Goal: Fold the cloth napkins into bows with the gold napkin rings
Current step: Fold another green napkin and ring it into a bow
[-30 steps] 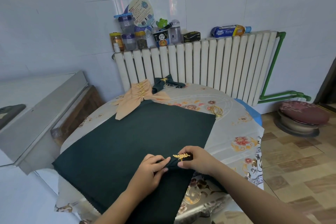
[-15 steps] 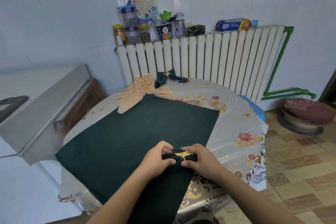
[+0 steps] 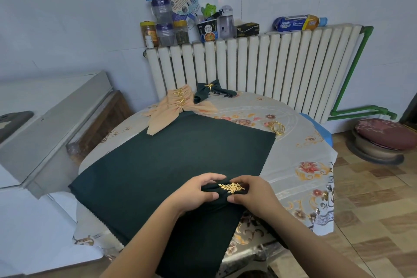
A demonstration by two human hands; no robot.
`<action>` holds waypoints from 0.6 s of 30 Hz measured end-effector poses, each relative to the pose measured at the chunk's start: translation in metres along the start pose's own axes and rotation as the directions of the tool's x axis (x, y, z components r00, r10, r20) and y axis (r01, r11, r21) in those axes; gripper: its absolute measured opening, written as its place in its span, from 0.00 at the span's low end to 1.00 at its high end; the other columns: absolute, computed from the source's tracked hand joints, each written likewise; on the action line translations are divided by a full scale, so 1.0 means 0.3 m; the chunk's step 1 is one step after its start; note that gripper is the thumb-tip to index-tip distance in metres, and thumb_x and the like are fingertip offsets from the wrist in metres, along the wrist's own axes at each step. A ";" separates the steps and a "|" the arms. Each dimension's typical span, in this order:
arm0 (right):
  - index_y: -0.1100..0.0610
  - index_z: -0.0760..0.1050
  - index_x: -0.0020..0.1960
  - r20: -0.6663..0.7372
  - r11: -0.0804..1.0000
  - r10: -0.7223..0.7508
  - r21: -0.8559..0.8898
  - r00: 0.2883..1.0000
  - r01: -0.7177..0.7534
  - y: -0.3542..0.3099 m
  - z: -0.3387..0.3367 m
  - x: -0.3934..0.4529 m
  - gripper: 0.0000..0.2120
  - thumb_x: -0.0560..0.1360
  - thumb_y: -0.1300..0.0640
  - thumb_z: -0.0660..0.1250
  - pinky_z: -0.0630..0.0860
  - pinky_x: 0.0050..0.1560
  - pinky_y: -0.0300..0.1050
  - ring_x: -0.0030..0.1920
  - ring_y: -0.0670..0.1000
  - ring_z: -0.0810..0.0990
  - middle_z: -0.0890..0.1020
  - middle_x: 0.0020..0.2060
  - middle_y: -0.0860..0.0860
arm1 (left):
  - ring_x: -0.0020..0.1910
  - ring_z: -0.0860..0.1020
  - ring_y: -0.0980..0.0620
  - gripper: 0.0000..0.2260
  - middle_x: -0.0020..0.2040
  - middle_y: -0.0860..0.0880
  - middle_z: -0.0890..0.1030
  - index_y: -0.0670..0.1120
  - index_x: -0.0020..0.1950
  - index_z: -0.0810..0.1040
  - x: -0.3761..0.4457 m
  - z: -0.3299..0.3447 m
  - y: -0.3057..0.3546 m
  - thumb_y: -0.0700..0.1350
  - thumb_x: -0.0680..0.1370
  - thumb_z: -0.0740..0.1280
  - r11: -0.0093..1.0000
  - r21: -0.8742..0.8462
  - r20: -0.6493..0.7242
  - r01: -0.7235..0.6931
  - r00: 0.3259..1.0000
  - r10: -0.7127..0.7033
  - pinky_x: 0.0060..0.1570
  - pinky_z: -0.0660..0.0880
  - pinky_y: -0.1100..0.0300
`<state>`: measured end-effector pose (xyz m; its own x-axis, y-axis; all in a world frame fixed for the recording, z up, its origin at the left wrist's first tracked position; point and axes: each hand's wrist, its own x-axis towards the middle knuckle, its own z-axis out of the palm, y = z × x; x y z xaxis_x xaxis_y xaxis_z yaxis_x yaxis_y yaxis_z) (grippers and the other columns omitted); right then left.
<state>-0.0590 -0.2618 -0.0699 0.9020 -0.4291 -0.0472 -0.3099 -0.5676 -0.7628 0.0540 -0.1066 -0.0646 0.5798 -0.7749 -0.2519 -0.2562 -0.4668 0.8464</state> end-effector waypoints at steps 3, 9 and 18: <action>0.50 0.78 0.59 -0.003 0.997 0.004 0.077 1.000 -0.004 -0.004 -0.001 0.001 0.21 0.66 0.54 0.76 0.70 0.50 0.35 0.49 0.45 0.78 0.82 0.51 0.46 | 0.58 0.77 0.58 0.21 0.59 0.56 0.79 0.58 0.63 0.75 -0.004 -0.012 -0.007 0.36 0.76 0.65 0.998 -0.069 0.007 0.003 1.000 -0.002 0.62 0.71 0.59; 0.50 0.79 0.58 0.022 0.990 -0.017 0.138 1.000 0.013 0.005 0.011 0.001 0.20 0.67 0.54 0.76 0.72 0.52 0.35 0.50 0.44 0.79 0.82 0.49 0.44 | 0.56 0.79 0.55 0.19 0.56 0.54 0.81 0.58 0.58 0.78 -0.006 -0.015 -0.006 0.36 0.77 0.64 0.996 -0.093 0.038 -0.004 0.999 0.008 0.62 0.72 0.56; 0.42 0.79 0.55 0.110 0.980 -0.159 0.137 0.981 0.143 0.033 0.029 -0.012 0.18 0.67 0.54 0.76 0.70 0.49 0.27 0.49 0.36 0.78 0.81 0.46 0.36 | 0.53 0.78 0.54 0.11 0.52 0.52 0.81 0.54 0.51 0.79 -0.003 -0.011 -0.019 0.38 0.74 0.69 0.999 -0.036 0.033 0.030 0.999 -0.028 0.62 0.72 0.53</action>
<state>-0.0626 -0.2598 -0.0830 0.9673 -0.2535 0.0037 -0.1334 -0.5217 -0.8426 0.0574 -0.1020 -0.0676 0.5608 -0.7750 -0.2913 -0.2109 -0.4740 0.8549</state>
